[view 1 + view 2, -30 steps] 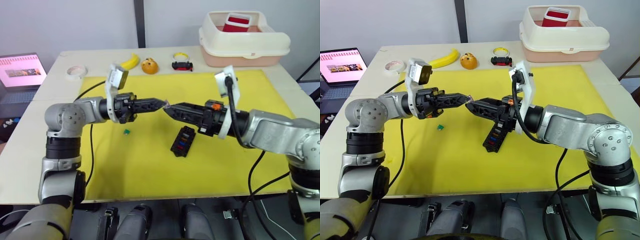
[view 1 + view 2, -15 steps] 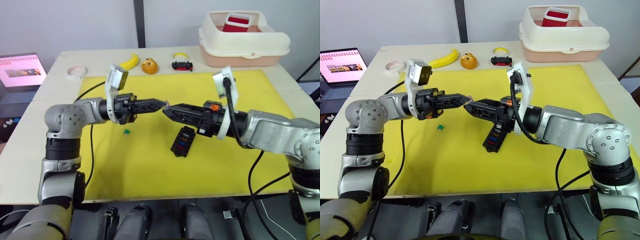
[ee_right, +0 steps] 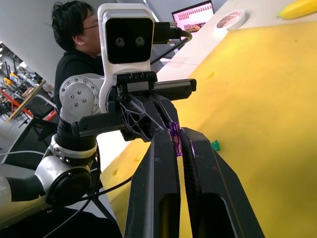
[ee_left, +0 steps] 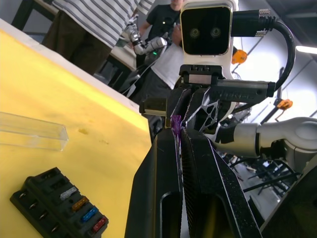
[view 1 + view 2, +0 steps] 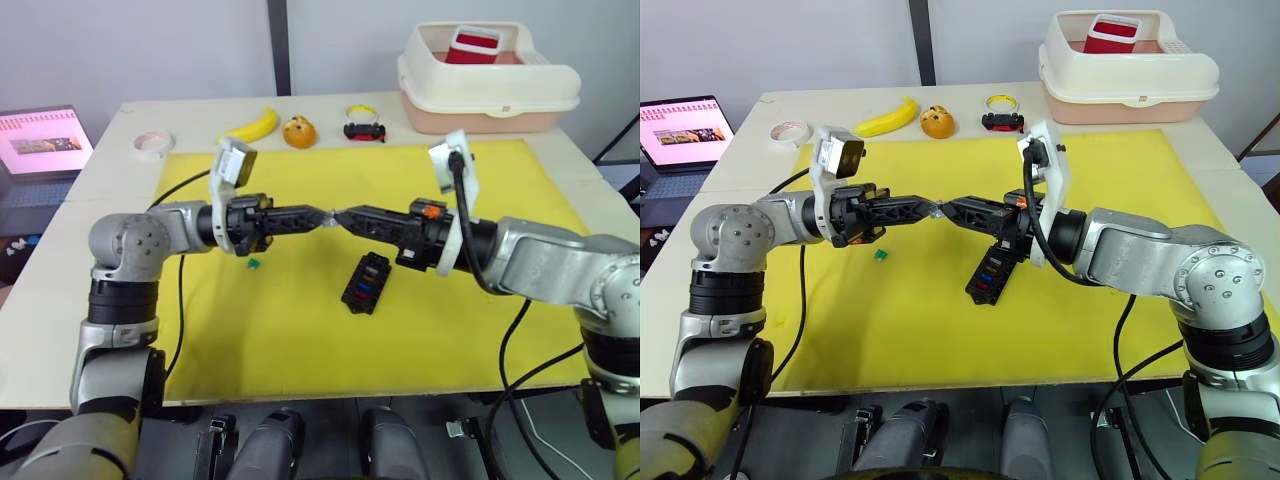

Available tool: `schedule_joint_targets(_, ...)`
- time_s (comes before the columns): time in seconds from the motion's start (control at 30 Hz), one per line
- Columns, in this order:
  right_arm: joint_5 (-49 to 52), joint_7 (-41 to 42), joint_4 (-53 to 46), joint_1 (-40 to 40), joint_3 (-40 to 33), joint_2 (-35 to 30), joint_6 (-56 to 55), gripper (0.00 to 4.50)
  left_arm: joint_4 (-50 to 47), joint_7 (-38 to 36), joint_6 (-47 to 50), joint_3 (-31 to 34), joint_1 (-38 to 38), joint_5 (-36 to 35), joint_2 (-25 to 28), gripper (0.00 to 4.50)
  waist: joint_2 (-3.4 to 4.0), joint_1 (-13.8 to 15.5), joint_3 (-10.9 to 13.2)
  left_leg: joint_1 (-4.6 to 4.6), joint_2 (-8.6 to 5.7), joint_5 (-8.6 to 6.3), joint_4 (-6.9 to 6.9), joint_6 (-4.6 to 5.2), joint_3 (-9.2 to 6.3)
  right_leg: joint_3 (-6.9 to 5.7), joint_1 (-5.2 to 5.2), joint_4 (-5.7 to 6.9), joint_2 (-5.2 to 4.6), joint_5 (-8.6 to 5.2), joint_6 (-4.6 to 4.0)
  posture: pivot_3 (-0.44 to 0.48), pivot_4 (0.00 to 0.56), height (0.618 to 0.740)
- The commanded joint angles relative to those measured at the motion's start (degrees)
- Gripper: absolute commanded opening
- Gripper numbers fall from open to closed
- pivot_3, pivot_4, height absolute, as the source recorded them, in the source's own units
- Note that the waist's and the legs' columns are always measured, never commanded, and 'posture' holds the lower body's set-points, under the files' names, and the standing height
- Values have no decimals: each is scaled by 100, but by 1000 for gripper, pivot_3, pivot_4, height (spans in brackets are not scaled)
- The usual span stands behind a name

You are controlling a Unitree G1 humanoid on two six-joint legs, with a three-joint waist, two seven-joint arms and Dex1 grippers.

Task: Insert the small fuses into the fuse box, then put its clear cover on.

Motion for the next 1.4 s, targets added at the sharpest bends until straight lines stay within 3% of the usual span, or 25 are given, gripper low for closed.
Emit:
schedule_joint_targets(0.03,131,62,-200,-126,-19,-31,-53,32,-123,41,-36,64,-131,-135,62,0,0,-2,0,0,0,0,0,0,0,0,0,0,0,0,0,0,150,740)
schedule_joint_targets(0.33,-34,196,-310,-223,14,9,-33,32,-86,66,-92,34,-156,-160,91,0,0,-1,0,0,0,0,0,0,0,0,0,0,0,0,0,0,150,740)
schedule_joint_targets(0.37,-25,216,-308,-226,5,14,-38,755,-75,69,-102,31,-165,-158,88,0,0,0,0,0,0,0,0,0,0,0,0,0,0,0,0,0,150,740)
schedule_joint_targets(0.4,-20,195,-300,-220,3,-9,-35,982,-77,80,-104,40,-172,-168,85,0,0,1,0,0,0,0,0,0,0,0,0,-1,0,0,0,0,150,740)
schedule_joint_targets(0.47,16,190,-288,-168,-26,-58,-41,1895,-71,108,-97,76,-196,-202,76,0,0,-1,0,0,0,0,0,0,0,0,0,-1,0,0,0,0,150,740)
schedule_joint_targets(1.4,132,310,-204,26,-145,25,-284,1895,-57,216,-156,92,-219,-354,57,0,0,-1,0,0,0,0,-1,0,0,0,0,-2,0,0,0,0,150,740)
